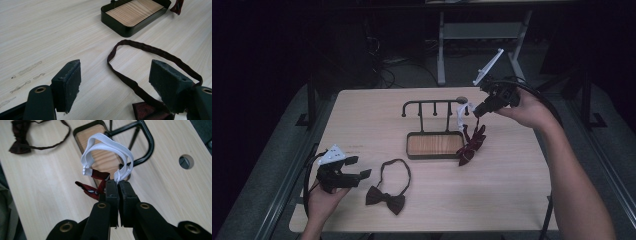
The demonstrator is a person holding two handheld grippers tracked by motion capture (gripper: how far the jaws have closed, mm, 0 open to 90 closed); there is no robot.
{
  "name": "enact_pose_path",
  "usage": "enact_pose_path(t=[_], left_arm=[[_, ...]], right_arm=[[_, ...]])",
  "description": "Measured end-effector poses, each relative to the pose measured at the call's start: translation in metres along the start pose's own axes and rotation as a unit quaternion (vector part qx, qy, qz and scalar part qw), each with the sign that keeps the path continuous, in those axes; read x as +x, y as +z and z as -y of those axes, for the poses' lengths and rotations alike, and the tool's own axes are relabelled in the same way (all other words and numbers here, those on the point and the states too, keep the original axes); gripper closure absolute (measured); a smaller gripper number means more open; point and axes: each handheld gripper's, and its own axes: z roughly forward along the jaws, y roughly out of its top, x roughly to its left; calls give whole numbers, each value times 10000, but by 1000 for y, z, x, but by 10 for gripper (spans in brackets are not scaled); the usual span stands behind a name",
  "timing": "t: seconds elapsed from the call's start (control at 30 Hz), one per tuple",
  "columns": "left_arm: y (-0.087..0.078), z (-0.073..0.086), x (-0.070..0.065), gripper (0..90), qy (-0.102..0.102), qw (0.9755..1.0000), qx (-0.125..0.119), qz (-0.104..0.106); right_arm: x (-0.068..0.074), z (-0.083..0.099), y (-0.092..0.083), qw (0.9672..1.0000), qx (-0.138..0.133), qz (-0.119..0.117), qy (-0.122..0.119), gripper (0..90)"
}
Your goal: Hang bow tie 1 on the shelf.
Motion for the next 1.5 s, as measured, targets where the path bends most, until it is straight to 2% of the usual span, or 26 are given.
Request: enact_pose_path(t=[0.13,0.33,0.4,0.67,0.83,1.07,1.17,1.33,1.5], left_arm=[[0,0,0,256,12,10000,2,8],[1,0,-1,255,26,10000,27,30],[1,-1,-2,255,42,10000,39,36],[1,-1,-2,255,49,10000,42,48],[1,-1,-2,255,57,10000,39,46],[2,-1,-2,255,83,9999,40,42],[2,-1,-3,255,74,10000,50,44],[2,-1,-3,255,80,9999,46,43],[2,-1,-3,255,83,9999,62,43]], right_arm=[[-11,0,6,9998,44,120,173,866],[-18,0,11,9991,134,224,329,866],[-20,-1,14,9988,198,288,352,866],[-25,0,19,9983,258,299,420,862],[-27,5,23,9983,226,216,493,853],[-27,13,24,9986,190,77,480,833],[-27,14,24,9986,193,87,483,825],[-24,16,20,9990,113,25,422,813],[-20,20,19,9992,78,-140,355,786]])
